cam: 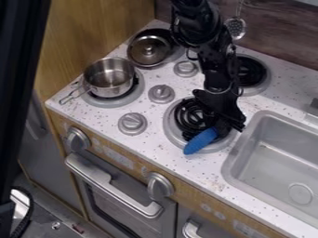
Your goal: Move the blue object to top right burner
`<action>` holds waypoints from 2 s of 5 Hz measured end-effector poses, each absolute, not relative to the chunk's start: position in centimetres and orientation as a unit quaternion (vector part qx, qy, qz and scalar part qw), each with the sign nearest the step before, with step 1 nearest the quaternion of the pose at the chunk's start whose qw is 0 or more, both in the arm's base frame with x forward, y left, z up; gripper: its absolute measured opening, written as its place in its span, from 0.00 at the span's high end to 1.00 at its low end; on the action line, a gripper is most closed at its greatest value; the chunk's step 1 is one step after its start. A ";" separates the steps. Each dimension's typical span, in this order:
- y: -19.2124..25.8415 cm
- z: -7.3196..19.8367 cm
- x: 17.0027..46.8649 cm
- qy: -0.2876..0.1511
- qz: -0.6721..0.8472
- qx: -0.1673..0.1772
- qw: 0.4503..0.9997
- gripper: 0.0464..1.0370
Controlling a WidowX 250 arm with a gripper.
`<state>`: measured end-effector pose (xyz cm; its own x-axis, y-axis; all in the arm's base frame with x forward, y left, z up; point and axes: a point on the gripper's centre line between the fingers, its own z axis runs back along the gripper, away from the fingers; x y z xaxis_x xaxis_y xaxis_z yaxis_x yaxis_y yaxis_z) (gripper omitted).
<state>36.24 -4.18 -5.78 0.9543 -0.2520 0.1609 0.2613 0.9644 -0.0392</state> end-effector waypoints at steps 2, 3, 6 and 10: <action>-4.6 1.3 39.9 -0.106 -0.151 0.024 0.983 0.76; -4.8 4.1 43.9 -0.143 -0.135 0.022 0.980 0.76; -2.5 -0.7 49.5 -0.152 -0.111 0.021 0.982 0.76; -0.9 -3.6 52.7 -0.169 -0.092 0.000 0.981 0.73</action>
